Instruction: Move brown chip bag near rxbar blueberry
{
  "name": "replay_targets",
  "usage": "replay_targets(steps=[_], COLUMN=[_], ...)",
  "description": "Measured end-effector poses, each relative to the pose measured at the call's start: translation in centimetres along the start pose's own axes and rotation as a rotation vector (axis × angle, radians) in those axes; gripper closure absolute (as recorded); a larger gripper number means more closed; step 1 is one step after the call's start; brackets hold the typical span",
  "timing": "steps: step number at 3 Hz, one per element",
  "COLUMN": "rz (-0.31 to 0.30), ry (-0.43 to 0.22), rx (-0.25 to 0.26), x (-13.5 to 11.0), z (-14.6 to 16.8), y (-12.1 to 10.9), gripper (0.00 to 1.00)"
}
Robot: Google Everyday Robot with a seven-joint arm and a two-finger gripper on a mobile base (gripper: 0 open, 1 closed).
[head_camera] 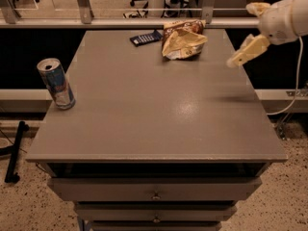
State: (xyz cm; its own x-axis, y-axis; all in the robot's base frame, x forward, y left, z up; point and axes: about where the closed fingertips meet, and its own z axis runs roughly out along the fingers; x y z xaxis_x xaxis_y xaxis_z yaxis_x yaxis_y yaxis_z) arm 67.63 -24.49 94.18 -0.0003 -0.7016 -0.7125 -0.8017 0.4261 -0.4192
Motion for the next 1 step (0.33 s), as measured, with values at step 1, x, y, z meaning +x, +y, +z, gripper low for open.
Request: replay_targets(steps=[1], rz=[0.017], ry=[-0.022], rx=[-0.008], x=[0.65], z=[-1.7], y=[0.58], gripper=[0.0])
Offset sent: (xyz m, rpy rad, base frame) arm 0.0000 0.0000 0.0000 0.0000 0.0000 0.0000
